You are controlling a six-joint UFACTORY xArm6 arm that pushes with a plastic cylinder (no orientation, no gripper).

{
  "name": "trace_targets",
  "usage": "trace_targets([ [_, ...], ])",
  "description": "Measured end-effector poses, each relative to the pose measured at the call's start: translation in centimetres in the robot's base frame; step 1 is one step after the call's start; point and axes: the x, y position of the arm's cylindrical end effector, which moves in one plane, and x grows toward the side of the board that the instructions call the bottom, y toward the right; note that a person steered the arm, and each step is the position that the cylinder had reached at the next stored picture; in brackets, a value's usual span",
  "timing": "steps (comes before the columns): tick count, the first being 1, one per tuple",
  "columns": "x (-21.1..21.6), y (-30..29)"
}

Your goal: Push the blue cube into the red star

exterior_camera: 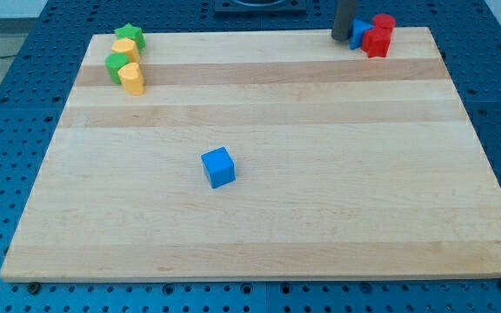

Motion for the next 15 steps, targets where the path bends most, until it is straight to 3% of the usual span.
trace_targets([
  [1,2.1,-4.1],
  [4,24.6,-20.3],
  [5,31.6,-23.2],
  [6,35.8,-23.6],
  [7,37.2,-23.6],
  [8,33.9,-22.7],
  [11,24.2,-4.4],
  [13,25.5,1.9],
  [14,22.9,2.2],
  [15,17.2,2.1],
])
